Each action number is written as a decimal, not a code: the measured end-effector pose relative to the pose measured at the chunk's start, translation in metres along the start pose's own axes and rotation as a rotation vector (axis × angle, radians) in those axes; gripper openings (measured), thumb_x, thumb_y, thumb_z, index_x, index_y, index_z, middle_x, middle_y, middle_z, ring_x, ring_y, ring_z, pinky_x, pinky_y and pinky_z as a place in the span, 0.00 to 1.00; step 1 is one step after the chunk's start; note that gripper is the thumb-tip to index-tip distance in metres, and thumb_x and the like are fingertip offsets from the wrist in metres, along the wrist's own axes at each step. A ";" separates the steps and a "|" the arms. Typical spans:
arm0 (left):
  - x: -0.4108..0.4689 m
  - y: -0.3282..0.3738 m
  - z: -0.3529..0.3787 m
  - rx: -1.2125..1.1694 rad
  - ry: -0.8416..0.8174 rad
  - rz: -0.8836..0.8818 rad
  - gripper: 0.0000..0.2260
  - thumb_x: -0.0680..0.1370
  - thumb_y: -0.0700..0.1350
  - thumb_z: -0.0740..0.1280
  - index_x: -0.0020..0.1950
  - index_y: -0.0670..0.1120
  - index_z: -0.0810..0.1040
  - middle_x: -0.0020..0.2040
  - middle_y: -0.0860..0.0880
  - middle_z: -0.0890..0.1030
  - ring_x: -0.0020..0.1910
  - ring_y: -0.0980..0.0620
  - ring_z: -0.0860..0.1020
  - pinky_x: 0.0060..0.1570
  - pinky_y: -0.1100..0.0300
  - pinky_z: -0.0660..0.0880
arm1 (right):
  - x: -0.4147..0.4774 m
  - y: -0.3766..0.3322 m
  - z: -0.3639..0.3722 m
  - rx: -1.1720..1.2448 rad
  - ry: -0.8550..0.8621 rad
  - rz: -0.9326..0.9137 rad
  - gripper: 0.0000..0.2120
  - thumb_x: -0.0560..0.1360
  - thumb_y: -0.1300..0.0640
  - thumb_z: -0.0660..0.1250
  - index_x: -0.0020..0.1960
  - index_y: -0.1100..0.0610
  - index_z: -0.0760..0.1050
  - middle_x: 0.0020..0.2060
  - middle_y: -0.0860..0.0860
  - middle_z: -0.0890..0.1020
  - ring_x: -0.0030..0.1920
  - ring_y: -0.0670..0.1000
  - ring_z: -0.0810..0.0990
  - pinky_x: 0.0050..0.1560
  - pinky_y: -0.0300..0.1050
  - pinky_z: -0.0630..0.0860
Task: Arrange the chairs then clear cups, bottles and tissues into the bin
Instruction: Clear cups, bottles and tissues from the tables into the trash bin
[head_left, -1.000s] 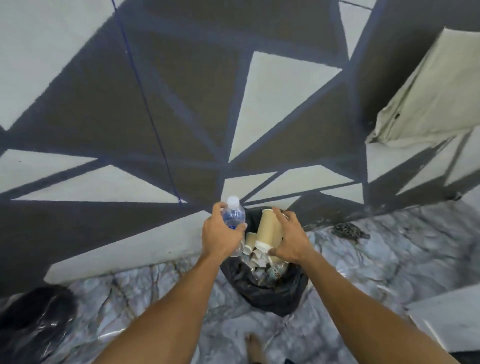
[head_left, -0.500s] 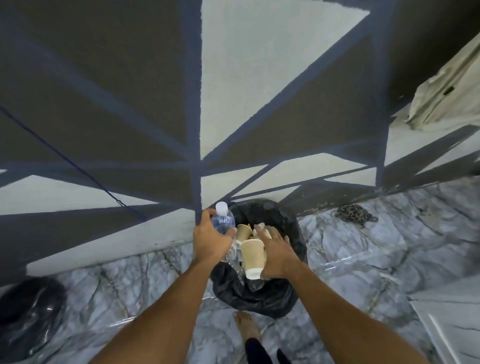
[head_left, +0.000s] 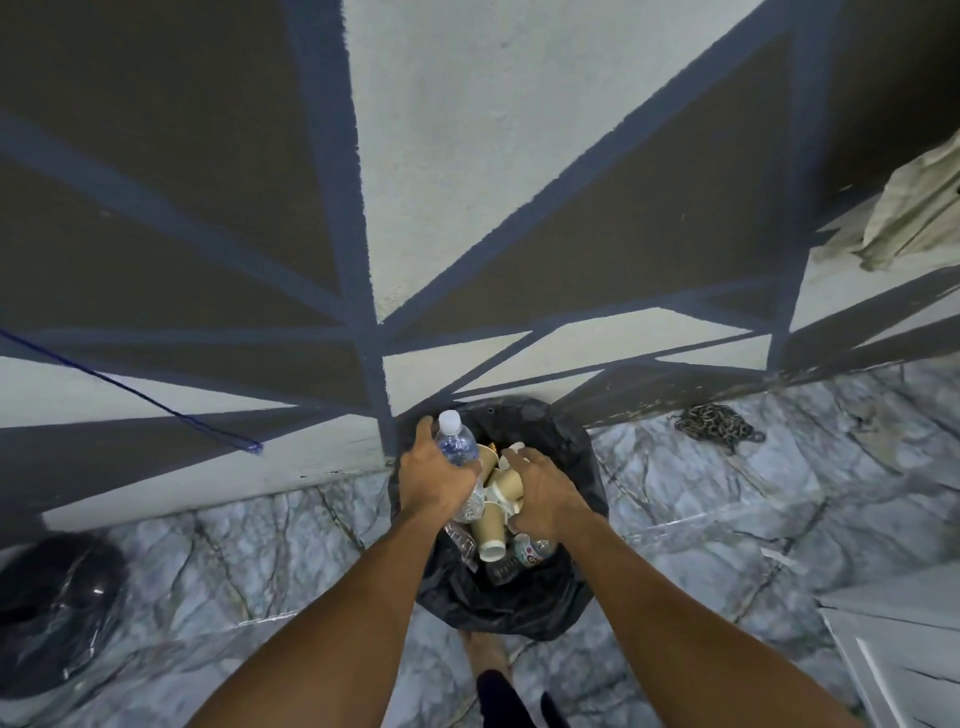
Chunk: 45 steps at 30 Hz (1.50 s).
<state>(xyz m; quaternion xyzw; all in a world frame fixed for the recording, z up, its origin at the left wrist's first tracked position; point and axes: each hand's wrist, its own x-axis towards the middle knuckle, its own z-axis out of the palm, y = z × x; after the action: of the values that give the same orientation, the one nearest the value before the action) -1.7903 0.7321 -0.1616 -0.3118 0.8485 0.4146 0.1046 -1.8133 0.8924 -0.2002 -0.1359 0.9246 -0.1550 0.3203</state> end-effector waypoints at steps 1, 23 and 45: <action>0.002 0.000 0.000 0.008 -0.016 -0.023 0.41 0.68 0.48 0.78 0.77 0.51 0.60 0.65 0.41 0.75 0.64 0.39 0.74 0.64 0.47 0.73 | 0.001 -0.001 0.000 0.009 0.003 -0.001 0.46 0.65 0.57 0.75 0.78 0.50 0.56 0.75 0.52 0.61 0.74 0.57 0.62 0.69 0.56 0.69; -0.152 -0.164 -0.209 -0.028 0.367 -0.124 0.23 0.70 0.46 0.72 0.64 0.48 0.75 0.54 0.48 0.83 0.55 0.47 0.80 0.54 0.59 0.77 | -0.080 -0.268 0.045 -0.199 -0.072 -0.667 0.30 0.69 0.58 0.70 0.71 0.55 0.68 0.65 0.55 0.73 0.67 0.57 0.72 0.66 0.50 0.71; -0.670 -0.475 -0.276 -0.276 1.187 -0.866 0.23 0.70 0.47 0.67 0.66 0.47 0.76 0.59 0.47 0.81 0.60 0.45 0.77 0.57 0.50 0.75 | -0.527 -0.526 0.394 -0.547 -0.625 -1.666 0.31 0.72 0.57 0.69 0.73 0.56 0.67 0.68 0.53 0.72 0.70 0.53 0.69 0.67 0.45 0.66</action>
<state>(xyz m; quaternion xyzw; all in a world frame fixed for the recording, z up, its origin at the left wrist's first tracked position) -0.9501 0.5971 0.0027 -0.7997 0.5040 0.2010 -0.2569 -1.0839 0.5172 -0.0075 -0.8620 0.4051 -0.0681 0.2971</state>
